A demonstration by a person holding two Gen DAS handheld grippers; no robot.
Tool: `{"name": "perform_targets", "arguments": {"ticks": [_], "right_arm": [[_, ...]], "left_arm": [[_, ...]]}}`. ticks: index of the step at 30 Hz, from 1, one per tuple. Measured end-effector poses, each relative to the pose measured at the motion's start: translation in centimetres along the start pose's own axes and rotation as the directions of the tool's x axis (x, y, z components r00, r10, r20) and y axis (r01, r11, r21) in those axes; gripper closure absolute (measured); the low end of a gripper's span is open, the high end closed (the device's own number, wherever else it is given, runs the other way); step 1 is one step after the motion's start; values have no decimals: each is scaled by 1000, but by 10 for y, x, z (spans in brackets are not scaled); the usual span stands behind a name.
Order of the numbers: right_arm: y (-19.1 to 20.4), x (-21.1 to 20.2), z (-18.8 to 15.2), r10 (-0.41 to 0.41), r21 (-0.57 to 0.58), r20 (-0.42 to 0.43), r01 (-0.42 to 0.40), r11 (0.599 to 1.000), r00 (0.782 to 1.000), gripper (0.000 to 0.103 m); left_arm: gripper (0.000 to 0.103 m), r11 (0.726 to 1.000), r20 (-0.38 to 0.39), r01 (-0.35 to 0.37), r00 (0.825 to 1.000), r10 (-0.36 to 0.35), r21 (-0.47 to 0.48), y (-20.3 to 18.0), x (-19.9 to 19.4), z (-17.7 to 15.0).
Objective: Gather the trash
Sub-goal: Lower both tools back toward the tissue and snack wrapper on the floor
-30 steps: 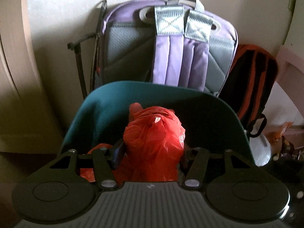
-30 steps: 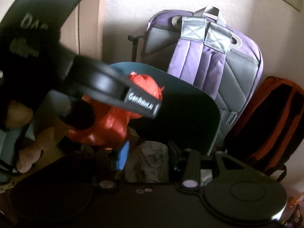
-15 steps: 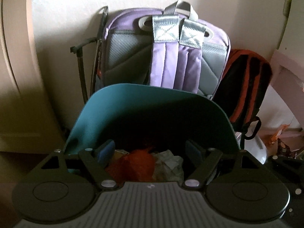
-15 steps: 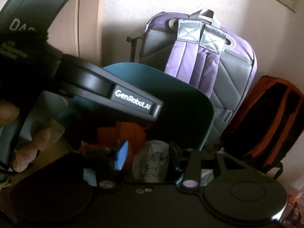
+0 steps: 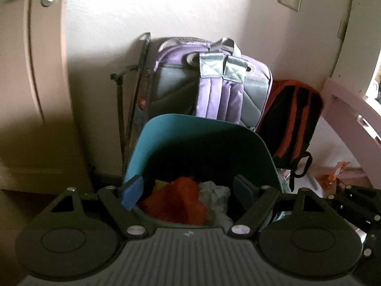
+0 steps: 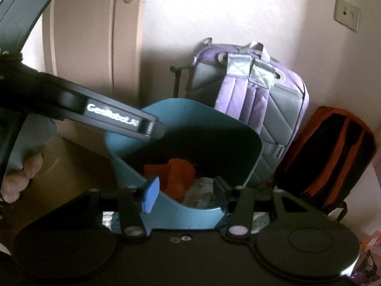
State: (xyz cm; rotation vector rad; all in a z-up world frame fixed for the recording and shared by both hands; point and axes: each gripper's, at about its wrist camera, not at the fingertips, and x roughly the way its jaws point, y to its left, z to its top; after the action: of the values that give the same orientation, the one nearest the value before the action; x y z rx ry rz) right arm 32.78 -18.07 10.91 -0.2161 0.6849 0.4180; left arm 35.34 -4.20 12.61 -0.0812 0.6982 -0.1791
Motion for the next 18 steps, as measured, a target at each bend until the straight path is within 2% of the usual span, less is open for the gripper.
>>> {"name": "perform_targets", "arguments": {"ticks": [8,14,17,18], "right_arm": [[39,-21,-3,52,-16,15,-52,999,999,52],[77,-21,-5,115,-47,15,-115,992,993,51],[96,-15,-10,149,-66,-2,-149,987,989,51],[103,-11,-11,161,-70,-9,-161,984,987,51]], "left_arm": [[18,1000,17,0,1000,0,-5,36,-52,-28],[17,999,8,-4,1000,4,-35,76,-80,-60],[8,999,14,-22,1000,22,-39,98,-88,-79],[3,999,16,-28,999,28,-39,104,-89,-85]]}}
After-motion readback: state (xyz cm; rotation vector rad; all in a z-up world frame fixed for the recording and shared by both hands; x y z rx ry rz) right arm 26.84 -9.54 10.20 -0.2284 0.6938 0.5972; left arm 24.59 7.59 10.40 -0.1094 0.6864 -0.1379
